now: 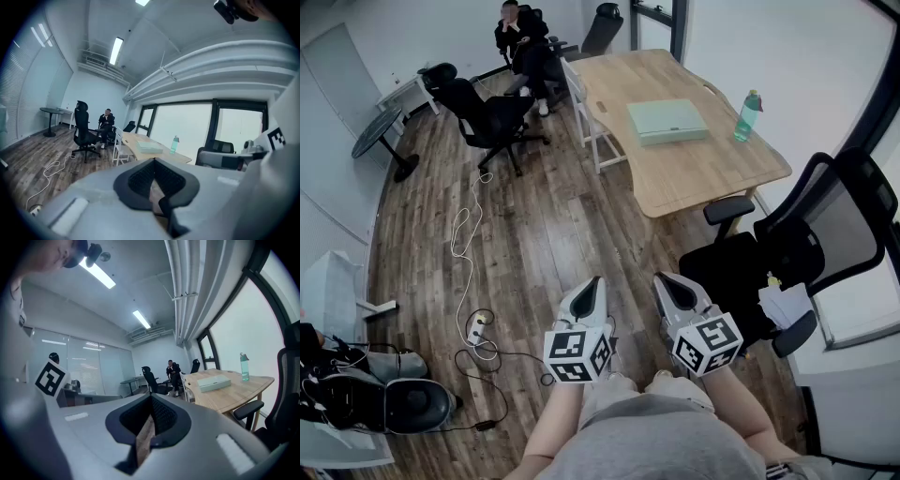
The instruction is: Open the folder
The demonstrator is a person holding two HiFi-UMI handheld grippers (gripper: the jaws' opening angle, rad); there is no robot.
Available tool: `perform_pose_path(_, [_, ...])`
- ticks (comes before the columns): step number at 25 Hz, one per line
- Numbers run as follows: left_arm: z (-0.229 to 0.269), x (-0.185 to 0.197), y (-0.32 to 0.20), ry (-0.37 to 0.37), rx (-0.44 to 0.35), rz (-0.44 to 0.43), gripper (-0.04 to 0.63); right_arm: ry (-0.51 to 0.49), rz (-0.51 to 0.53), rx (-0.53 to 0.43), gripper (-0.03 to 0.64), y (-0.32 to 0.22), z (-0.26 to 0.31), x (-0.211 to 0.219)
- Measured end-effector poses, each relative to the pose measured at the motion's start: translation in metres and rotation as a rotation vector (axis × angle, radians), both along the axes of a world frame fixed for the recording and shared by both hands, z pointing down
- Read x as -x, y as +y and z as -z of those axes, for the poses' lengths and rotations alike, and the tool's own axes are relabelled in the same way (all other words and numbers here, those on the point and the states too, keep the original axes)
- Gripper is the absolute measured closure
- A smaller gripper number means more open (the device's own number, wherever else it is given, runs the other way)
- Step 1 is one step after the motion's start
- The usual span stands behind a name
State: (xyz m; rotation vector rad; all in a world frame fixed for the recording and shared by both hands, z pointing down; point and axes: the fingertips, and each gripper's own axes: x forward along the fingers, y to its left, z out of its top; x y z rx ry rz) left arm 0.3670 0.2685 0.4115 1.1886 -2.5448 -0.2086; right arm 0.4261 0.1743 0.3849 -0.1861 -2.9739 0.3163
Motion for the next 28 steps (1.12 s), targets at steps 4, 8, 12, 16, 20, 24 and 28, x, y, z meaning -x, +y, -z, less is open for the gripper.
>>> perform_pose_path(4, [-0.004,-0.006,0.005,0.02,0.007,0.018,0.592,0.001,0.011,-0.002,0.618,0.001,0.002,-0.01])
perform_pose_path(8, [-0.007,-0.01,0.01,0.026,0.009,0.027,0.592,0.006,0.033,-0.009,0.618,0.009,-0.002,-0.012])
perform_pose_path(12, [-0.006,-0.002,0.015,0.024,0.012,0.029,0.592,0.001,0.064,-0.014,0.618,0.02,0.001,-0.004])
perform_pose_path(16, [-0.005,0.007,0.02,0.028,0.01,0.013,0.592,-0.023,0.07,0.018,0.617,0.029,0.005,0.006])
perform_pose_path(20, [-0.01,0.018,0.03,0.034,0.01,0.005,0.592,-0.013,0.049,0.003,0.617,0.038,-0.003,0.019])
perform_pose_path(24, [-0.011,0.03,0.043,0.035,0.012,-0.004,0.592,-0.015,0.039,0.0,0.617,0.051,-0.005,0.034])
perform_pose_path(28, [-0.014,0.042,0.054,0.036,0.013,0.005,0.592,-0.024,0.035,0.01,0.617,0.059,-0.005,0.045])
